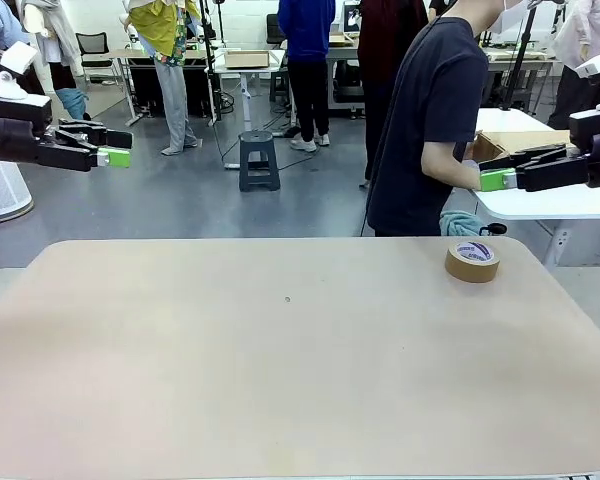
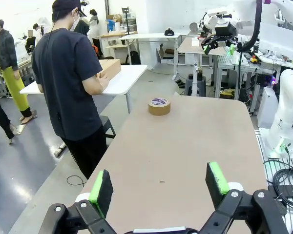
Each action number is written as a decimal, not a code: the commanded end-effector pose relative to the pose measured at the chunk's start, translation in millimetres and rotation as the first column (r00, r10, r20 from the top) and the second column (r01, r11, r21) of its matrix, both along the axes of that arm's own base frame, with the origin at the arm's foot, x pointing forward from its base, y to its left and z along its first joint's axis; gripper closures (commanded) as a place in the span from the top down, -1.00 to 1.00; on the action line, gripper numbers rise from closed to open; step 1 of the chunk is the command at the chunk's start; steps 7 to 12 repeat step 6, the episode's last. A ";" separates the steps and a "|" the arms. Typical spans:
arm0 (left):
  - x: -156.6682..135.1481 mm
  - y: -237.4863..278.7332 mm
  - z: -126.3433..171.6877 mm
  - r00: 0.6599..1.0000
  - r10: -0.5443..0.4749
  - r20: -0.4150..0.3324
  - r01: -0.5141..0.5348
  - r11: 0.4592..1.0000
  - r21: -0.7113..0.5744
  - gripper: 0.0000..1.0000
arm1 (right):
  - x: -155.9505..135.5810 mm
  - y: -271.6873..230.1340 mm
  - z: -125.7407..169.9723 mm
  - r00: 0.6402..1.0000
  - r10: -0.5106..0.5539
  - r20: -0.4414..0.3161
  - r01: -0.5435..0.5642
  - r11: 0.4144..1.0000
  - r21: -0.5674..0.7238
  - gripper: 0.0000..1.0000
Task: Wrap the clocks to prevent damage.
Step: After the human seals the box with tape, release both hands from the side flaps of the Package Box.
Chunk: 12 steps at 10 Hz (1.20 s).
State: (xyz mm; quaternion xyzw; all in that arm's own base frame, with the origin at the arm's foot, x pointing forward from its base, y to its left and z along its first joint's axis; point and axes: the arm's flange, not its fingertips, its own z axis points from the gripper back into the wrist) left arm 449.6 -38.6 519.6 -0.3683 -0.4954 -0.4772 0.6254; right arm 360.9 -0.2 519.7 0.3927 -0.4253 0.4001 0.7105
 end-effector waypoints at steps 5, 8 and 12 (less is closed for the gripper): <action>-0.5 0.7 0.7 1.000 -0.006 -0.002 0.006 1.000 -0.009 1.00 | -1.2 -0.5 -1.0 1.000 0.002 0.000 -0.002 1.000 0.003 1.00; -0.5 0.7 0.7 1.000 -0.006 -0.002 0.006 1.000 -0.009 1.00 | -1.2 -0.5 -1.0 1.000 0.002 0.000 -0.002 1.000 0.003 1.00; -0.5 0.7 0.7 1.000 -0.006 -0.002 0.006 1.000 -0.009 1.00 | -1.2 -0.5 -1.0 1.000 0.002 0.000 -0.002 1.000 0.003 1.00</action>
